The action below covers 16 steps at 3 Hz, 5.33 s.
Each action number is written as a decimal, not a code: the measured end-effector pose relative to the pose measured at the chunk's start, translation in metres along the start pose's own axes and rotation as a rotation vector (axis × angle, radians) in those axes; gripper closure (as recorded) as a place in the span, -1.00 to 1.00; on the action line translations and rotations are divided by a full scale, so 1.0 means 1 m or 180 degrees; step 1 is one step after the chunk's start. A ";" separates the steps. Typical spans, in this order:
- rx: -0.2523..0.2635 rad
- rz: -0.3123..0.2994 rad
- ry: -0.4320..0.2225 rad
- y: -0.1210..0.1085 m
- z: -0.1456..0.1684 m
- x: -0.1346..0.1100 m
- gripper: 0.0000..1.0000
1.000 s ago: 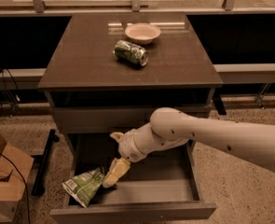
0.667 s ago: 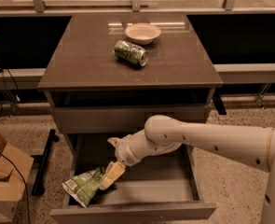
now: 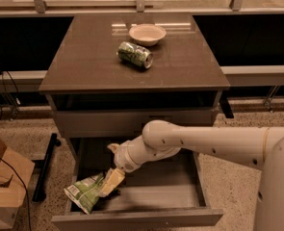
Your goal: Pick green jalapeno chip bag from middle drawer and place on counter
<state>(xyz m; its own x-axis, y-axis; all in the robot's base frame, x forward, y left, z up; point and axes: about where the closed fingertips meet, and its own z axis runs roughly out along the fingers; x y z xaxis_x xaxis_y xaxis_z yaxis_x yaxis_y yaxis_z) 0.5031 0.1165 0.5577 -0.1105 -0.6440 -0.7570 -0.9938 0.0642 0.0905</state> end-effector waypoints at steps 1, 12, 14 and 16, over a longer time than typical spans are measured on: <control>0.0029 -0.0017 0.0103 -0.004 0.038 0.019 -1.00; 0.0621 -0.1951 -0.1256 0.030 -0.179 -0.178 1.00; 0.0819 -0.2219 -0.1196 0.007 -0.210 -0.225 1.00; 0.1113 -0.2543 -0.0932 -0.055 -0.220 -0.260 1.00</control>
Offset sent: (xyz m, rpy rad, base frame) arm 0.0196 0.0378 -0.1035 0.0038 -0.0025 -0.0305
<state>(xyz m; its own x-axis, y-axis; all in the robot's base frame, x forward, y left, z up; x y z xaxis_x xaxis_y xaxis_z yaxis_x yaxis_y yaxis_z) 0.5888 0.1125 0.8922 0.6594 -0.3805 -0.6484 -0.7170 -0.0592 -0.6945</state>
